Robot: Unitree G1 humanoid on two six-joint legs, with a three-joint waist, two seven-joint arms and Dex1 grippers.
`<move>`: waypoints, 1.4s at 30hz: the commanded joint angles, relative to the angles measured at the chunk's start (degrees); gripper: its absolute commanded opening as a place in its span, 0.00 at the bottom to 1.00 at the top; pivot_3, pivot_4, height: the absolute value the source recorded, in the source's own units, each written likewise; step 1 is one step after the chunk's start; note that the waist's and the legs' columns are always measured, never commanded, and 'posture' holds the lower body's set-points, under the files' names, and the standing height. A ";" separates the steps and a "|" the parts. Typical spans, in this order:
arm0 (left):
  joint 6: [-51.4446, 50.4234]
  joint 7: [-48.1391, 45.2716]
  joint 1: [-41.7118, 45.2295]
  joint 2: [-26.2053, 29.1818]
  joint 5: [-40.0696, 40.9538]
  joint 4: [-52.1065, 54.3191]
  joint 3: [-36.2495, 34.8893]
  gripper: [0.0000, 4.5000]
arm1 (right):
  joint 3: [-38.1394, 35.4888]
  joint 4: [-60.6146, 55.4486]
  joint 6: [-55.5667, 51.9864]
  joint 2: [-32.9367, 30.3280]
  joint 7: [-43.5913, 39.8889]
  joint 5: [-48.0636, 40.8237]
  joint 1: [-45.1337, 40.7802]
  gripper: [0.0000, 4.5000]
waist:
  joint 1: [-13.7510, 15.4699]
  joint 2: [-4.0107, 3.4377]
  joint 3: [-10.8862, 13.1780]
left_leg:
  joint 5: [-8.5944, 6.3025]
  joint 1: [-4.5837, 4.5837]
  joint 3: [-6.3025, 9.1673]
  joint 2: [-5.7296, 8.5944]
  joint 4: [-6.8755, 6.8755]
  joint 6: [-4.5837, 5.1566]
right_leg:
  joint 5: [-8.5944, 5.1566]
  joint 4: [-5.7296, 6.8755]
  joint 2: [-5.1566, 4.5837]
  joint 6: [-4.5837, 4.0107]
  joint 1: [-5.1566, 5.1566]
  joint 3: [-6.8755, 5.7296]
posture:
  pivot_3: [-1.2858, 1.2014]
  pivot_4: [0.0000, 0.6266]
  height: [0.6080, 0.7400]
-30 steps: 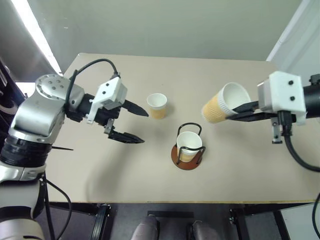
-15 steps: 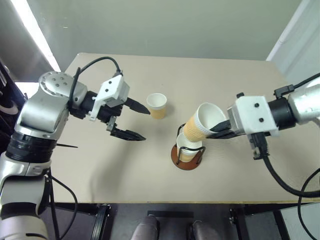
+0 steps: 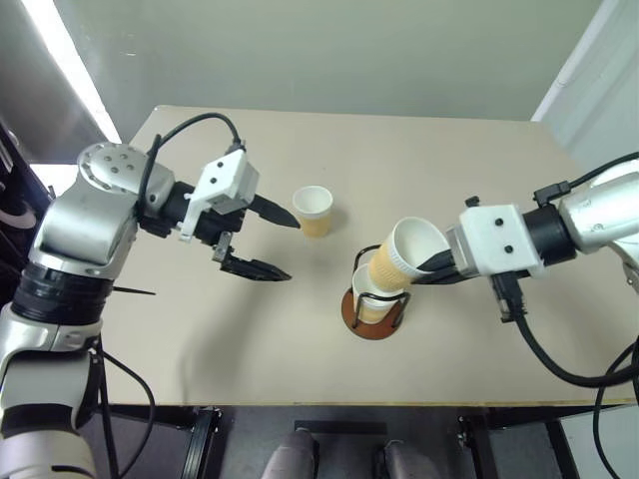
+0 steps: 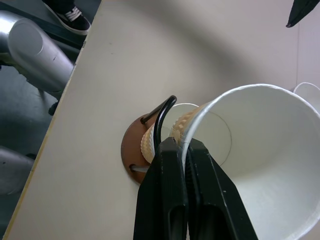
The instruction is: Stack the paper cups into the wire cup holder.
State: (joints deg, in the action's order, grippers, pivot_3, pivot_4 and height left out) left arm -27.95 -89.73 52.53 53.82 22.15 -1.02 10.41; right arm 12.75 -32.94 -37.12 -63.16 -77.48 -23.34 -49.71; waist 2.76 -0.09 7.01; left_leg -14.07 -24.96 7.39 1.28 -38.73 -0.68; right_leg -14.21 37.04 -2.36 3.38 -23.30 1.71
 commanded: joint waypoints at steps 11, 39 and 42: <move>0.15 -0.54 0.50 0.23 0.66 1.90 -1.40 1.00 | 0.51 0.07 -0.18 2.25 1.52 2.20 -0.40 0.56 | -0.01 0.00 0.00 | 0.00 0.00 0.00 0.00 0.00 0.00 | 0.00 0.00 0.00 0.00 0.00 0.00 | 0.52 0.24 1.00; 35.83 17.83 12.54 -11.33 -35.16 -22.45 12.93 1.00 | -15.72 9.57 -17.07 6.78 14.27 -11.35 -9.56 0.81 | 0.04 0.00 0.00 | 0.02 -0.06 0.00 0.03 0.23 -0.02 | 0.00 -0.08 -0.05 -0.07 -0.17 0.00 | 0.52 0.24 1.00; 38.62 19.76 14.51 -13.22 -37.94 -25.40 13.78 1.00 | -15.76 9.44 -17.29 6.08 14.32 -11.88 -9.16 0.81 | 0.08 0.00 0.00 | 0.02 -0.10 -0.01 0.03 0.27 -0.03 | -0.01 -0.06 -0.05 -0.07 -0.23 0.01 | 0.52 0.24 1.00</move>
State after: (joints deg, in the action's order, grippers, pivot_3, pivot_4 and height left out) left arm 8.61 -71.66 64.56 40.71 -14.20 -26.04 24.85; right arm -0.74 -22.92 -54.32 -56.00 -63.67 -34.35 -58.41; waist 2.84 -0.09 7.01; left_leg -14.05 -25.07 7.37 1.31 -38.44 -0.72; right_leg -14.22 36.97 -2.41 3.30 -23.55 1.72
